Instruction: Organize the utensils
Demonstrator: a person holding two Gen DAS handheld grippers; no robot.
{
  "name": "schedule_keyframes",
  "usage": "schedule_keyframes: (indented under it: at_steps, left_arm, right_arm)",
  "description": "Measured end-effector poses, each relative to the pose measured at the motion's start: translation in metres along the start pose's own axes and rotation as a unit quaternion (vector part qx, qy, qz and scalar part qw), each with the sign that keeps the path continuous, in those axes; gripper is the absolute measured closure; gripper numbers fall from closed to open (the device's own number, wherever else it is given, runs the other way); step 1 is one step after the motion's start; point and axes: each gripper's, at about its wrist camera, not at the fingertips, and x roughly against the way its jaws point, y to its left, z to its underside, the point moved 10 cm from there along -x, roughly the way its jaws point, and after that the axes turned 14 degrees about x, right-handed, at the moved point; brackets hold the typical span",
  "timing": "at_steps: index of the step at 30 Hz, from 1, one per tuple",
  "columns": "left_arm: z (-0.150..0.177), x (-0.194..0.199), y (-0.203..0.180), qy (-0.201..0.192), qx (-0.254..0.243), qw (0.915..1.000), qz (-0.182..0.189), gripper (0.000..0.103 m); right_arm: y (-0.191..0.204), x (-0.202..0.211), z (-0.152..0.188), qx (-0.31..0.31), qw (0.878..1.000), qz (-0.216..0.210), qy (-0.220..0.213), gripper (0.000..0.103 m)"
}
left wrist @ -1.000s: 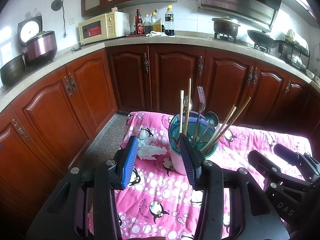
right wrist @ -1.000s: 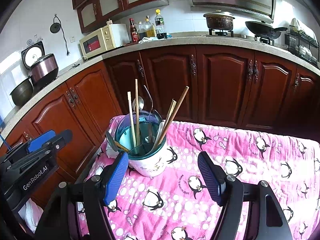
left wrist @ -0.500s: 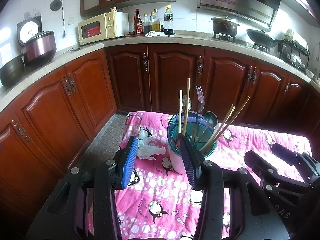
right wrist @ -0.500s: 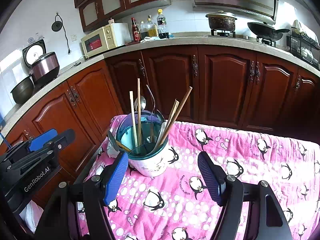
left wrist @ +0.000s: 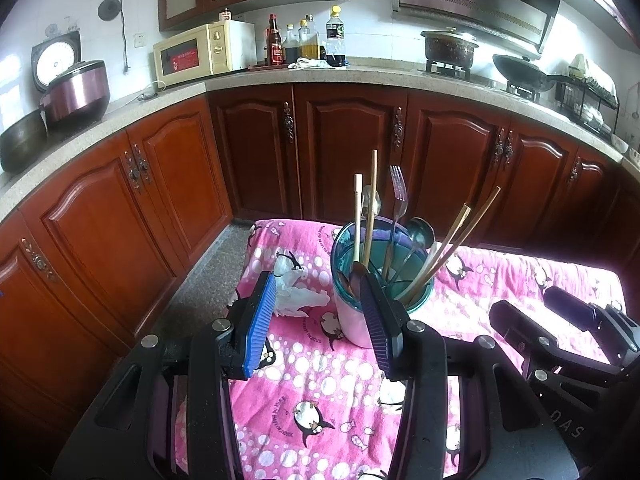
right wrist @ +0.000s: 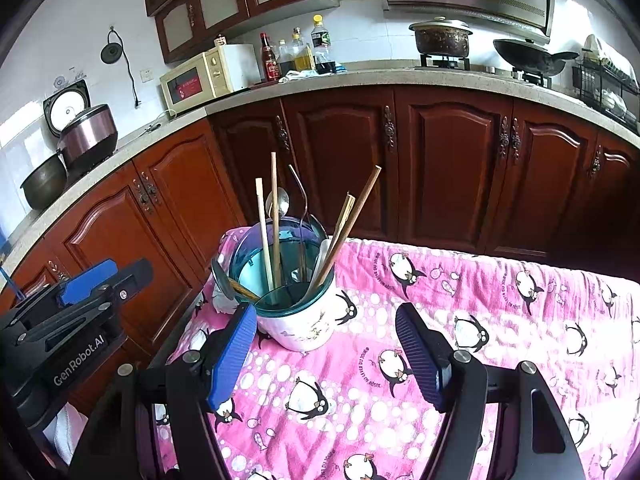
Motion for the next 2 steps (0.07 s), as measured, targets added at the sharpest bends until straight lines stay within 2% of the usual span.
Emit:
schedule_keyframes:
  at_steps: [2]
  left_arm:
    - [0.0016, 0.0, -0.0047, 0.001, -0.005, 1.0, 0.004, 0.06]
  right_arm:
    - [-0.0054, 0.0016, 0.0015, -0.004, 1.0, 0.002, -0.003, 0.033]
